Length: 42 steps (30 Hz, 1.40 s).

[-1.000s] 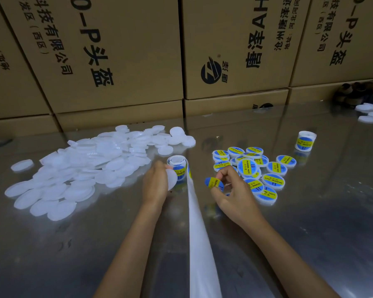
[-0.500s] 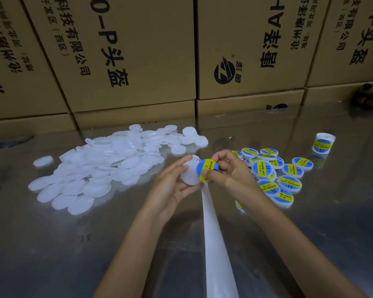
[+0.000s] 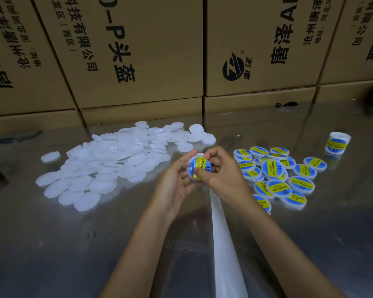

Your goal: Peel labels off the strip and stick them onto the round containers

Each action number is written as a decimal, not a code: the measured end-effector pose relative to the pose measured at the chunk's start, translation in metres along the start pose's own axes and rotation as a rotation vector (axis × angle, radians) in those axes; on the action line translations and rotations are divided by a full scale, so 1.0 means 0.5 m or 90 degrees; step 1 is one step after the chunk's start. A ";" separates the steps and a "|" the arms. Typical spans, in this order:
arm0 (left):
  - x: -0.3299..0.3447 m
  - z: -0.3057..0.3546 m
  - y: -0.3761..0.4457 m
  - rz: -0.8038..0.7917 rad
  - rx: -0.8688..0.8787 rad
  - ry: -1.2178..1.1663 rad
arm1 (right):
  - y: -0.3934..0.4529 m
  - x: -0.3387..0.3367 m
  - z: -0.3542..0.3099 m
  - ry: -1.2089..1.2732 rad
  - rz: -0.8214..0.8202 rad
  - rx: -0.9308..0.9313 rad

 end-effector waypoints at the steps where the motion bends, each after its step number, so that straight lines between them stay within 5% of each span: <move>1: 0.001 0.000 0.000 0.002 0.000 0.023 | -0.001 0.000 0.003 -0.003 0.005 -0.001; 14: 0.009 0.004 0.001 0.062 0.038 0.158 | -0.006 -0.002 0.020 -0.035 0.059 -0.008; 25: 0.024 0.001 -0.002 -0.018 0.038 -0.109 | -0.015 -0.010 0.030 -0.203 0.093 -0.037; 32: 0.030 0.003 -0.005 -0.056 0.044 -0.030 | -0.023 -0.027 0.025 -0.237 0.138 -0.101; 38: 0.017 0.012 -0.010 0.000 0.116 0.247 | -0.025 -0.046 0.023 -0.277 0.134 -0.115; 42: 0.009 0.020 -0.007 -0.050 0.113 0.285 | -0.027 -0.046 0.021 -0.222 0.104 -0.110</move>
Point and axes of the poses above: each hand's wrist, its own y-axis towards the middle knuckle, its own x-axis out of the palm, z = x × y, the point moved 4 cm from there along y, towards the middle knuckle, and after that the axes turned 11 degrees about -z, right-handed, at the moved point
